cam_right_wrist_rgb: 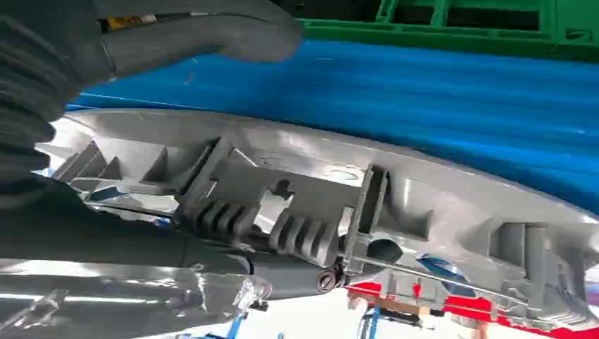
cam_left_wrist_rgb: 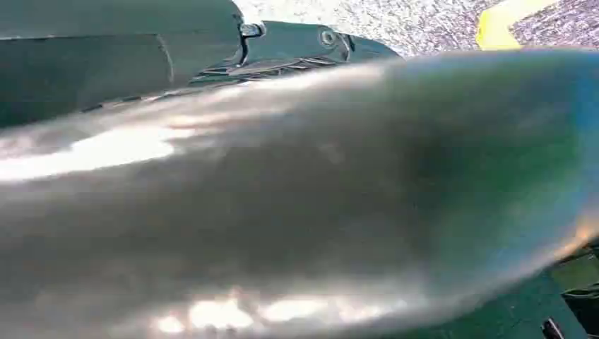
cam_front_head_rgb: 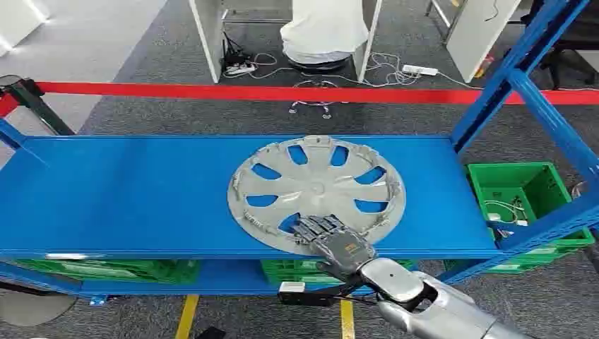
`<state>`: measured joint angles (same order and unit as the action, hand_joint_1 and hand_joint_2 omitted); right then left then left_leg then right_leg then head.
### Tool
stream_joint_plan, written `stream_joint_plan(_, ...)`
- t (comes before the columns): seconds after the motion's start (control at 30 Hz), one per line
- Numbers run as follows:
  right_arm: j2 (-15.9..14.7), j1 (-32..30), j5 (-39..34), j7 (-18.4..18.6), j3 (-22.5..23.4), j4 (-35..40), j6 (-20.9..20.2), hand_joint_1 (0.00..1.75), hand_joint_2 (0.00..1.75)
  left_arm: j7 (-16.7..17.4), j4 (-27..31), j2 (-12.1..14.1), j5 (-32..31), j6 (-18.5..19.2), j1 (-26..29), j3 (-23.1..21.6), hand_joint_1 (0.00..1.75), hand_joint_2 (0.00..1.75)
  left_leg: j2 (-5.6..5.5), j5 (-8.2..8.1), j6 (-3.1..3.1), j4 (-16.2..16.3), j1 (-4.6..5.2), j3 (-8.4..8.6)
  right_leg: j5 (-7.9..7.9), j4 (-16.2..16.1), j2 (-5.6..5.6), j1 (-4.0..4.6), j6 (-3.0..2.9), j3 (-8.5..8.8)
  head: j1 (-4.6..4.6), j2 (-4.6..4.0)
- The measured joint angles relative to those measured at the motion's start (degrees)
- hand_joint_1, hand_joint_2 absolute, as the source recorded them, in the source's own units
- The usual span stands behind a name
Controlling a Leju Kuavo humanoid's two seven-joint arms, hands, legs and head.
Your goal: Take the parts from the cabinet and place them on the table.
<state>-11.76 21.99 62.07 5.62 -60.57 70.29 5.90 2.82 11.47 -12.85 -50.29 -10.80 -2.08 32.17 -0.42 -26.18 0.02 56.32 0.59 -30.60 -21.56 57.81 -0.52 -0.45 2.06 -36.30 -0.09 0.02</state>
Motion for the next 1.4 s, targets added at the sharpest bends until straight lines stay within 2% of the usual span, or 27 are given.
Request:
stream_joint_plan(0.1,0.0,0.02,-0.02,0.0,0.13,-0.11,-0.39,0.03,1.75,0.0,0.0,0.0,0.0,0.0,0.0,0.02,0.0,0.0,0.0,0.0,0.0,0.0,0.0,0.0,0.0,0.0,0.0,0.0,0.0,0.0,0.02,0.0)
stream_joint_plan(0.13,0.0,0.04,-0.11,0.02,0.2,-0.15,-0.61,1.01,1.75,-0.02,0.0,0.0,0.0,-0.02,0.0,0.02,0.0,0.0,0.0,0.0,0.0,0.0,0.0,0.0,0.0,0.0,0.0,0.0,0.0,0.0,0.0,0.0)
stream_joint_plan(0.17,-0.02,0.05,-0.15,0.02,0.22,-0.15,-0.81,1.75,1.75,-0.02,0.0,0.0,0.0,-0.07,0.0,0.04,0.0,0.0,0.0,0.0,0.0,0.0,0.0,0.0,0.0,0.0,0.0,0.0,0.0,0.0,0.02,0.0)
stream_joint_plan(0.47,-0.24,0.41,-1.62,-0.35,0.33,-0.31,-1.14,1.75,1.75,-0.09,0.0,-0.02,-0.02,-0.11,0.0,0.48,0.0,0.0,0.0,0.01,0.0,0.0,0.0,0.01,0.04,0.0,0.0,0.0,-0.03,0.01,0.0,0.0)
stream_joint_plan(0.67,-0.9,-0.94,-2.19,-0.59,1.07,2.5,2.17,1.75,1.75,-0.37,0.0,-0.02,-0.13,-0.31,0.03,0.92,0.0,0.0,0.0,0.02,0.02,0.0,0.0,0.0,0.05,0.0,0.01,0.0,-0.03,0.01,0.0,0.0)
stream_joint_plan(0.83,-1.77,-4.72,-1.51,-0.92,3.45,7.78,7.69,1.75,1.75,-0.94,0.0,-0.04,-0.13,-0.57,0.11,1.53,0.0,0.0,0.02,0.0,0.0,0.0,0.01,-0.07,0.04,0.0,-0.06,0.0,-0.04,-0.11,0.0,0.0)
stream_joint_plan(1.03,-2.62,-9.04,-0.09,-2.14,6.23,13.07,11.81,1.75,1.75,-1.29,0.0,-0.04,-0.18,-0.94,0.17,2.03,0.0,0.0,0.01,0.0,0.0,0.0,0.0,-0.18,0.04,0.0,-0.03,0.0,-0.04,-0.19,0.0,0.0)
stream_joint_plan(1.27,-3.1,-13.28,2.38,-5.07,9.14,18.32,18.56,1.75,1.75,-2.4,0.0,-0.04,-0.26,-2.56,0.2,2.47,0.0,0.0,0.01,0.0,0.0,0.0,0.0,-0.21,0.04,0.0,-0.02,0.0,-0.04,-0.2,0.02,0.0)
stream_joint_plan(1.37,-3.15,-14.49,3.37,-5.9,9.75,19.87,20.24,1.75,1.75,-2.69,0.0,-0.04,-0.37,-3.11,0.19,2.54,0.0,0.0,0.02,0.0,0.0,0.0,0.0,-0.21,0.04,0.0,-0.04,0.0,-0.04,-0.22,0.0,0.0)
stream_joint_plan(1.4,-3.15,-15.03,4.43,-6.6,10.05,20.39,22.49,1.75,1.75,-2.86,0.0,-0.07,-0.57,-3.78,0.19,2.58,0.0,0.0,0.02,0.0,0.0,0.0,0.0,-0.22,0.04,0.0,-0.02,0.0,-0.04,-0.22,0.0,0.0)
